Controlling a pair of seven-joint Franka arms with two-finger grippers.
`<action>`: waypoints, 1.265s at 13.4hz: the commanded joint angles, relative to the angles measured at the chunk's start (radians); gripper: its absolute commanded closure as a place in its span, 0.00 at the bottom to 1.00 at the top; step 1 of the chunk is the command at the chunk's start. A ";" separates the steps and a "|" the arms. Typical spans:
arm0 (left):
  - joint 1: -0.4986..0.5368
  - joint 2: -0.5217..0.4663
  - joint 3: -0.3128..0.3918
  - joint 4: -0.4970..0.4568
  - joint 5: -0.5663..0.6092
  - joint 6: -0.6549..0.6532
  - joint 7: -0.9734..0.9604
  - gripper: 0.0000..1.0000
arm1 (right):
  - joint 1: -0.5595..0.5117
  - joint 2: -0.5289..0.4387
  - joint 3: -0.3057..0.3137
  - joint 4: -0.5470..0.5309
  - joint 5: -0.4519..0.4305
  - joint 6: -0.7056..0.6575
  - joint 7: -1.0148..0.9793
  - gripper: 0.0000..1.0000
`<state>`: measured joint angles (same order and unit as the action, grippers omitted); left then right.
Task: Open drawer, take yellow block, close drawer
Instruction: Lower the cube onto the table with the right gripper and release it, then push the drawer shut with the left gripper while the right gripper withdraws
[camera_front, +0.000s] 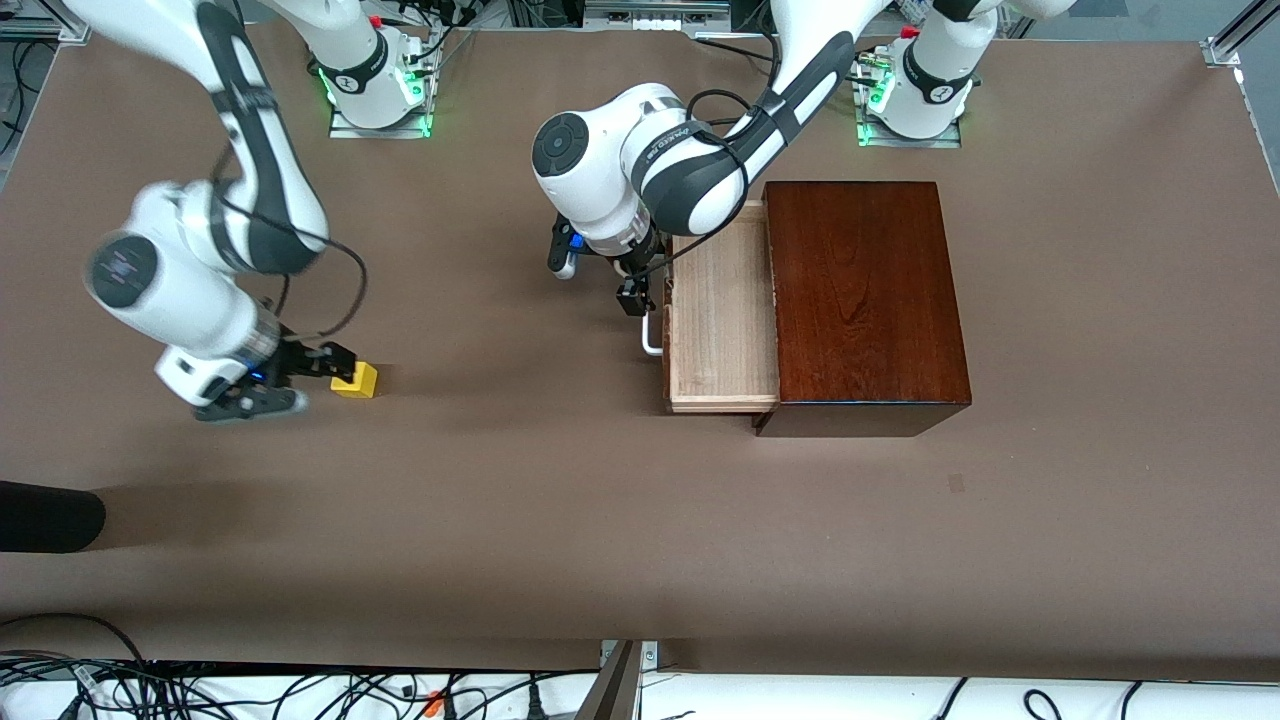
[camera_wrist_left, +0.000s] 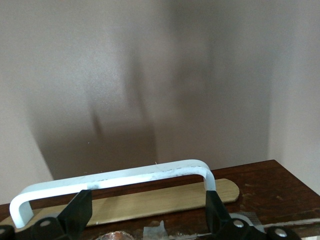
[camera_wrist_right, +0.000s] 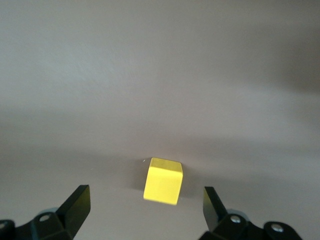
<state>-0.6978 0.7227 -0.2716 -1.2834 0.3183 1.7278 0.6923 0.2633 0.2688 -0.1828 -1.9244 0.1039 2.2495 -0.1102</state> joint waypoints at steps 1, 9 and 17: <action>0.026 -0.043 0.005 -0.036 0.027 -0.025 0.023 0.00 | -0.025 -0.141 0.008 -0.025 -0.009 -0.098 0.010 0.00; 0.086 -0.143 0.002 -0.192 0.070 -0.019 0.026 0.00 | -0.049 -0.210 0.025 0.217 -0.016 -0.448 0.014 0.00; 0.147 -0.229 -0.003 -0.355 0.114 0.004 0.026 0.00 | -0.125 -0.209 0.164 0.239 -0.021 -0.493 0.007 0.00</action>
<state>-0.5931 0.5648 -0.2724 -1.5378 0.3869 1.7120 0.6920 0.1814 0.0571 -0.0632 -1.7023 0.1030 1.7783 -0.1100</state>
